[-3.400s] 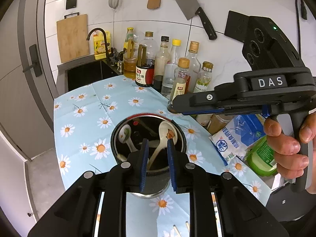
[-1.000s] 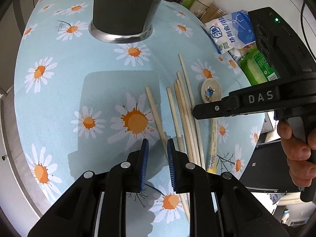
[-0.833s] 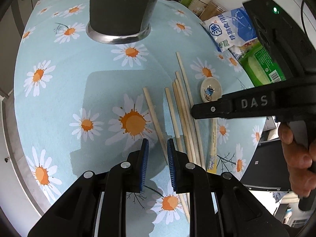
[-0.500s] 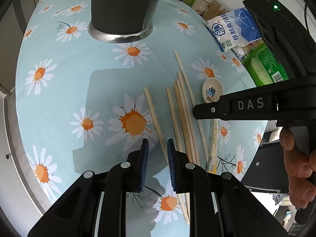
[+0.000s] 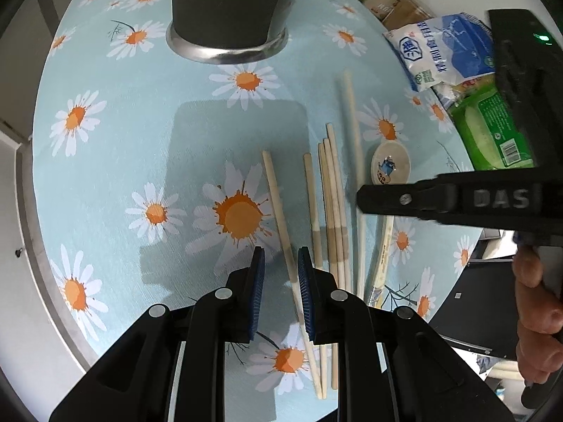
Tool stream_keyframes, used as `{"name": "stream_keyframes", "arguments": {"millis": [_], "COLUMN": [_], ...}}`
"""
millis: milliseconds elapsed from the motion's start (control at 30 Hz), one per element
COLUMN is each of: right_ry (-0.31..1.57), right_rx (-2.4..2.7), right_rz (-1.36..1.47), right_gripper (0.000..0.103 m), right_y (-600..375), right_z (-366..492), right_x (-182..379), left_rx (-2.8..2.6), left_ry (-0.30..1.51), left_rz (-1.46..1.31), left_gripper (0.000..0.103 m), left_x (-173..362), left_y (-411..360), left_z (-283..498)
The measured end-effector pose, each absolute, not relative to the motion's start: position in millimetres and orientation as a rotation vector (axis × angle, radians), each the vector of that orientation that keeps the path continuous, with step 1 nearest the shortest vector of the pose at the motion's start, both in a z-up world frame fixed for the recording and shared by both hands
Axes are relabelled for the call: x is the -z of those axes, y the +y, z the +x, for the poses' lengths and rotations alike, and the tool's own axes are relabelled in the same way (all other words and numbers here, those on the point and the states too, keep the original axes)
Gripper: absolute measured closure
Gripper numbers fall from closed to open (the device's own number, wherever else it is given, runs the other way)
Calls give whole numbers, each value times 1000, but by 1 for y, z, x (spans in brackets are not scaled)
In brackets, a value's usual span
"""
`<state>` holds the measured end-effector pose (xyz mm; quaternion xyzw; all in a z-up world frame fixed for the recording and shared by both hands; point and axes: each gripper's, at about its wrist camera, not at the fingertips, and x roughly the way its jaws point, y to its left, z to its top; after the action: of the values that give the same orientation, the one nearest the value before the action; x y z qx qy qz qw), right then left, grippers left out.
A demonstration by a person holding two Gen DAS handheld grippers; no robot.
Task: Organize utensils
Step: 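Close the right tool on a chopstick while the left tool grasps another chopstick, then lift both held chopsticks and carry them above the black holder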
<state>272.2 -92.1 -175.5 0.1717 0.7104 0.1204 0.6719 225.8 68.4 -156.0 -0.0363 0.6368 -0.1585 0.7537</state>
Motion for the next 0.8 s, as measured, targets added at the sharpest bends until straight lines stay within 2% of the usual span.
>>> {"name": "stream_keyframes", "arguments": {"millis": [400,533,800], "right_ry": [1587,1587,1603], "right_rx": [-423,-462,-529], "right_rz": [422,432,410], "right_gripper": [98,98,98], "right_y": [-116,-121,-126], "right_z": [282,288,300], "right_x": [158,156,158], "left_rx": [207,160,120], "left_ry": [1440,1439,1446], "left_rz": [19,33,-45], "left_gripper": [85,96,99], "left_x": [159,160,162], "left_y": [43,39,49], "left_z": [236,239,243]}}
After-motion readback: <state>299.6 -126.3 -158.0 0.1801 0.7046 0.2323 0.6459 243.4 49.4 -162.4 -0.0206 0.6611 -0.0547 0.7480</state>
